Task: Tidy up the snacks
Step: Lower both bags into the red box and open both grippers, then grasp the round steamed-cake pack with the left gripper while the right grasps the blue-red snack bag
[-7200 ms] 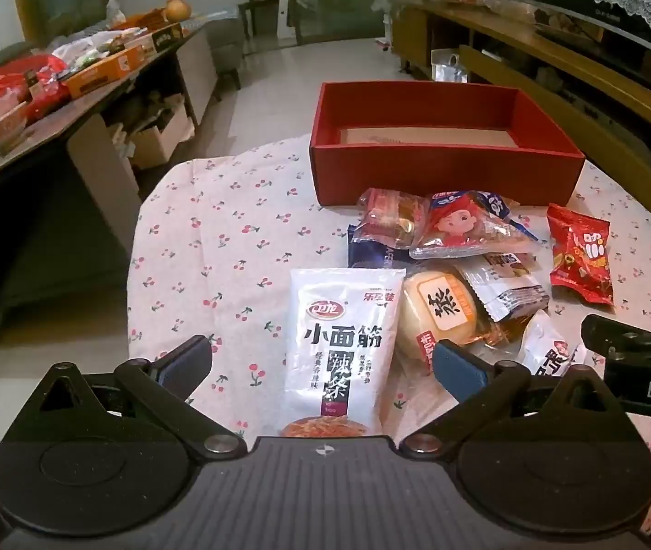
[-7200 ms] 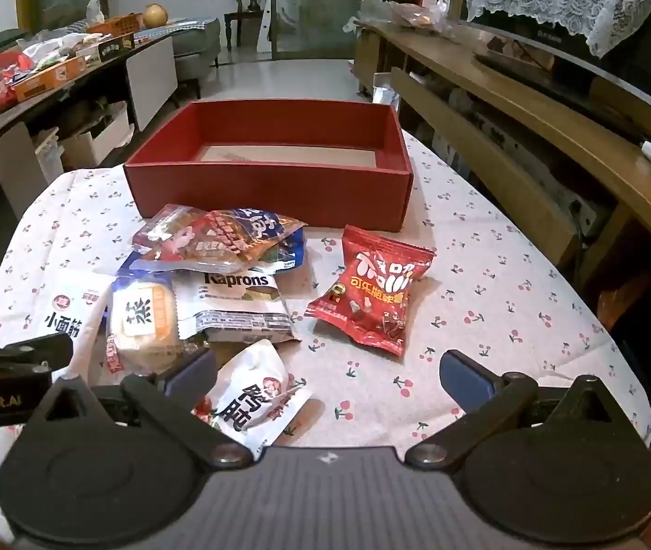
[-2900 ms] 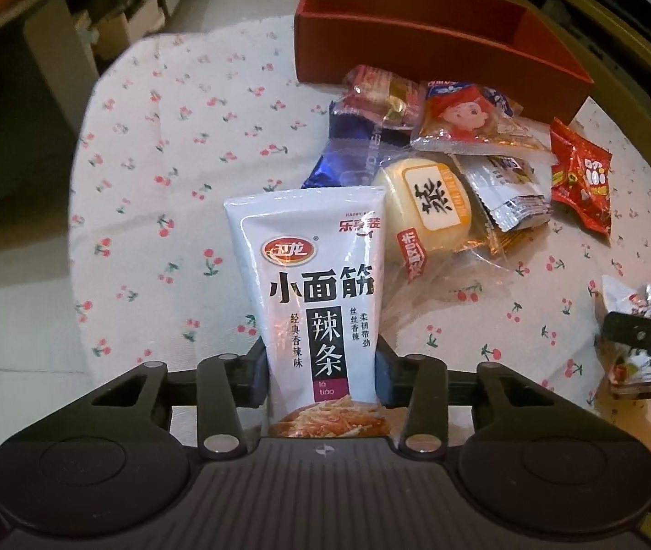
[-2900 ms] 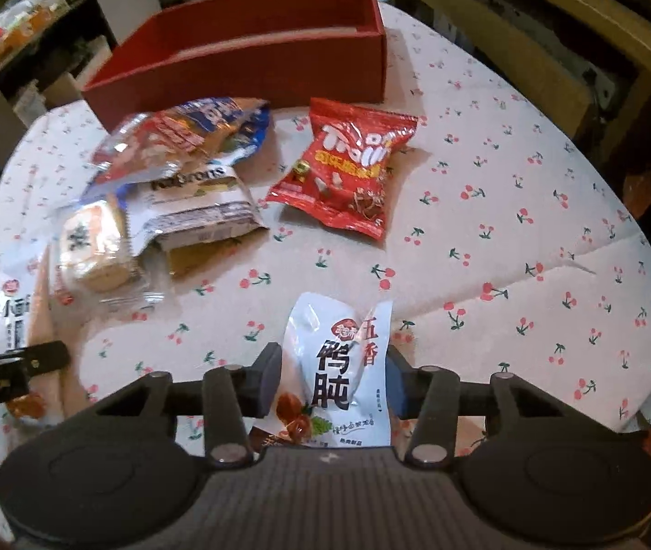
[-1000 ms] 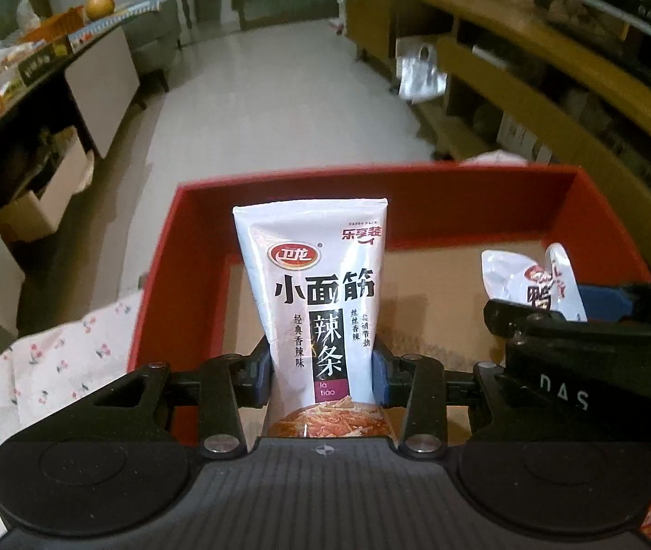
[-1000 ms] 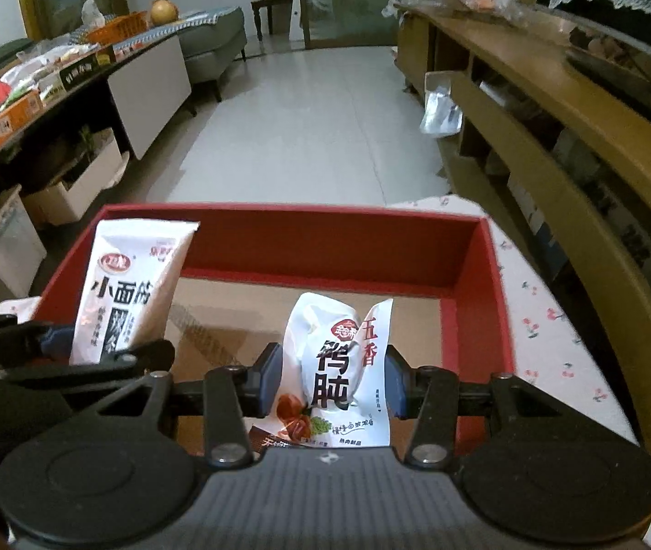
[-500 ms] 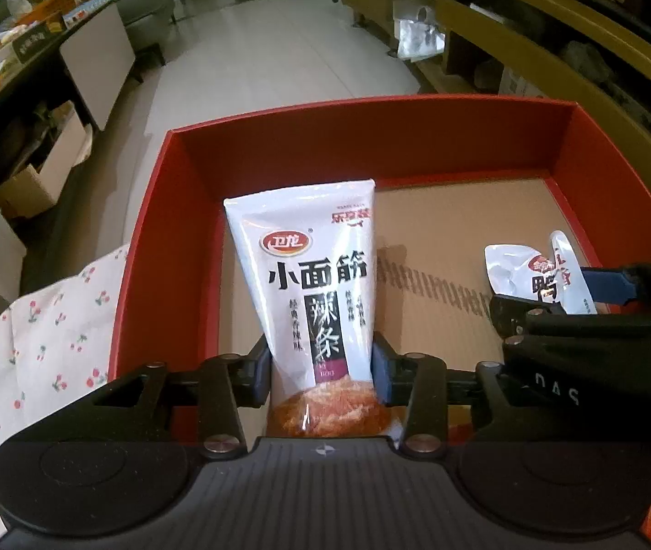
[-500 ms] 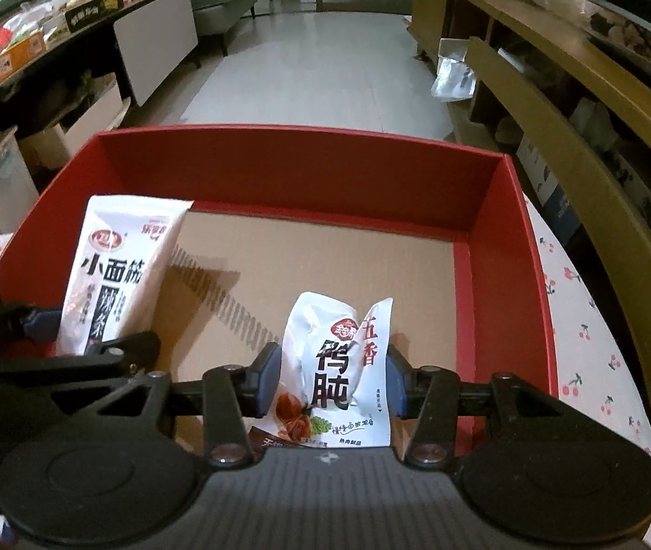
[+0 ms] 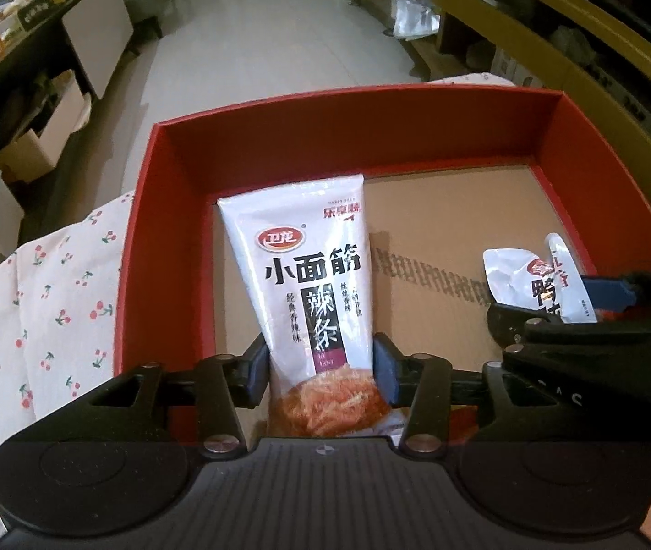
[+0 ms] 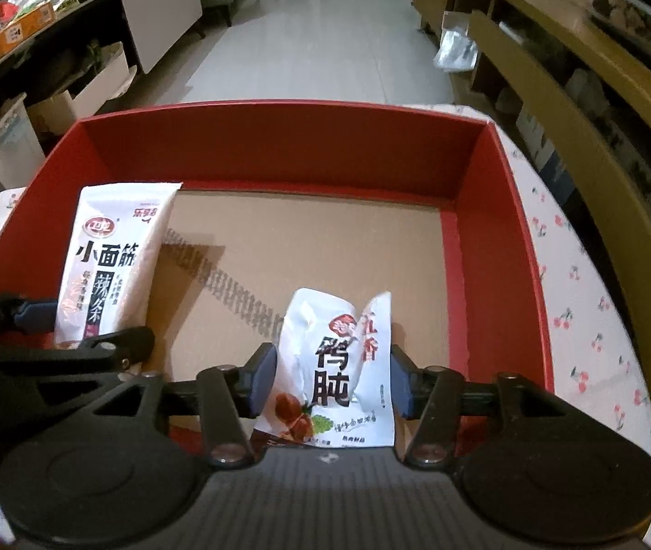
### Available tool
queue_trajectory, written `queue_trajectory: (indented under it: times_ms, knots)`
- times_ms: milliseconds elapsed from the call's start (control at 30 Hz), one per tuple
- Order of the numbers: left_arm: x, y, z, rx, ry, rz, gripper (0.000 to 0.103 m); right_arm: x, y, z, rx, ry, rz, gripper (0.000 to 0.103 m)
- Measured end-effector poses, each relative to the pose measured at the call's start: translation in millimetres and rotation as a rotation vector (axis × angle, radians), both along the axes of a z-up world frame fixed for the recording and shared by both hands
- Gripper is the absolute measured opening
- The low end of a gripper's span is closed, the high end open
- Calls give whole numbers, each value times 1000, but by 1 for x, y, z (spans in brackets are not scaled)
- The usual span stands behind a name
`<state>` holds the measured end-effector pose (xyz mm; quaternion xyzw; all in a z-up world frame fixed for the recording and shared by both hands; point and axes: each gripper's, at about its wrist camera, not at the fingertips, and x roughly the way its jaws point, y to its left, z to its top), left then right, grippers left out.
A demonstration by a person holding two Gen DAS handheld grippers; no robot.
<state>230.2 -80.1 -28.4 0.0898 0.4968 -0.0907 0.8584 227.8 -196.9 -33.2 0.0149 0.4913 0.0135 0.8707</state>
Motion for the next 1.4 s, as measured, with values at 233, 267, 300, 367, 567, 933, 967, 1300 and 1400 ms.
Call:
queue_trajectory:
  times_ms: [233,267,300,367,567,933,967,1300,1400]
  knots:
    - [-6,5,18,-27,-53,12,64,-9,-5,21,27,-65,-25,63]
    - [-7,5,20,-32,-58,13,65,-10,-6,24,32,-73,-31,64]
    - [-8,6,23,-37,-63,14,66,-12,-7,27,37,-81,-36,64]
    - [-12,7,29,-51,-72,13,67,-15,-9,33,46,-94,-46,64]
    - [-31,10,42,-88,-84,7,68,-34,-8,47,62,-109,-57,64]
    - [-71,34,44,-117,-53,9,69,-85,-3,55,107,-86,-67,64]
    - [-74,37,43,-117,-46,10,69,-89,-2,55,114,-81,-66,64]
    - [-103,54,40,-130,-15,11,69,-122,12,44,151,-23,-61,68]
    - [-108,62,42,-145,-15,24,70,-123,15,37,164,3,-67,69]
